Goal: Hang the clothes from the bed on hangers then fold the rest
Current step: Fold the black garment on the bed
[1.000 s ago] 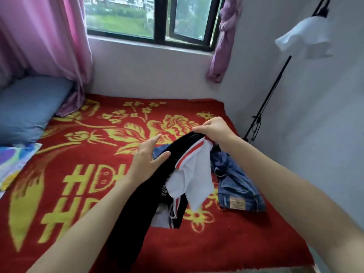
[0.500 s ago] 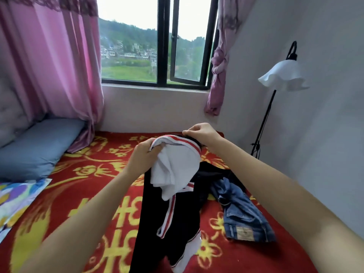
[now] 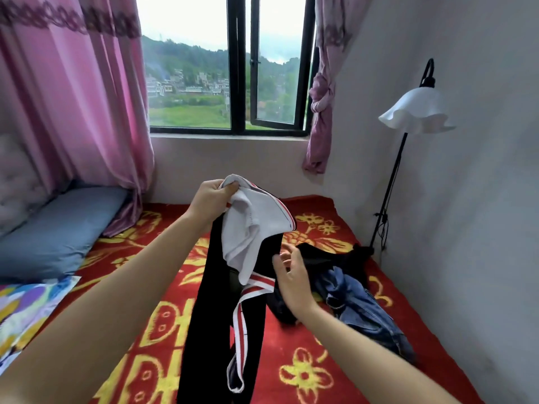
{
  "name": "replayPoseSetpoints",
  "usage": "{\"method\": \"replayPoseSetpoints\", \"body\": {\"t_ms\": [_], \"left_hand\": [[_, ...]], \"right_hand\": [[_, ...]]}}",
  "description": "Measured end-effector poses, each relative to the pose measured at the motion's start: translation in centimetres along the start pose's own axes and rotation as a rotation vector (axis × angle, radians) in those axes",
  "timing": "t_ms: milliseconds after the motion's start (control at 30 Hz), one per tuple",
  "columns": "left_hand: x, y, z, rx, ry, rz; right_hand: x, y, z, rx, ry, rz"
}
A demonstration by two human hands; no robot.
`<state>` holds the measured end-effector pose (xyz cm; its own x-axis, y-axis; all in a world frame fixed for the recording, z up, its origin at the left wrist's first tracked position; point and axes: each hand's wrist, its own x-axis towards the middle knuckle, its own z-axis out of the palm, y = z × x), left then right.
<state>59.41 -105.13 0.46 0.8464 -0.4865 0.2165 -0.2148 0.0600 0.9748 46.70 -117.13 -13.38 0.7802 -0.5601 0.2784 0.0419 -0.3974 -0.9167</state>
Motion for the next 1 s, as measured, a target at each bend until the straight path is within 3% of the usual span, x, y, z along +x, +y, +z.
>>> {"method": "replayPoseSetpoints", "body": {"t_ms": [133, 233, 367, 433, 567, 633, 733, 800, 1000], "left_hand": [[0.0, 0.2, -1.0, -0.028, 0.04, -0.004], [-0.3, 0.4, -2.9, -0.051, 0.084, -0.033], [-1.0, -0.3, -7.6, -0.04, 0.246, -0.067], [-1.6, -1.5, -9.9, 0.07, 0.279, -0.092], [-2.4, -2.9, -10.9, 0.336, 0.287, -0.037], [-2.8, -2.5, -9.5, 0.381, 0.15, 0.022], [-3.5, -2.8, -6.2, 0.344, -0.295, 0.026], [-4.0, -3.9, -4.1, 0.314, -0.478, 0.015], [-4.4, -5.7, -2.2, 0.186, -0.286, -0.02]], "right_hand": [[-0.9, 0.5, 3.2, 0.064, -0.098, -0.008], [1.1, 0.0, 3.7, 0.095, 0.011, 0.096], [4.2, -2.1, 0.1, 0.416, 0.12, 0.198], [5.0, -3.6, -1.7, 0.465, 0.073, 0.21], [6.0, -7.9, -2.8, 0.398, -0.131, 0.046], [6.1, -10.1, -2.1, 0.189, -0.278, -0.06], [5.6, -12.1, -0.2, -0.057, -0.498, -0.124], [5.7, -12.6, 0.3, -0.107, -0.545, -0.111], [7.2, -12.5, -2.3, -0.094, -0.531, 0.024]]}}
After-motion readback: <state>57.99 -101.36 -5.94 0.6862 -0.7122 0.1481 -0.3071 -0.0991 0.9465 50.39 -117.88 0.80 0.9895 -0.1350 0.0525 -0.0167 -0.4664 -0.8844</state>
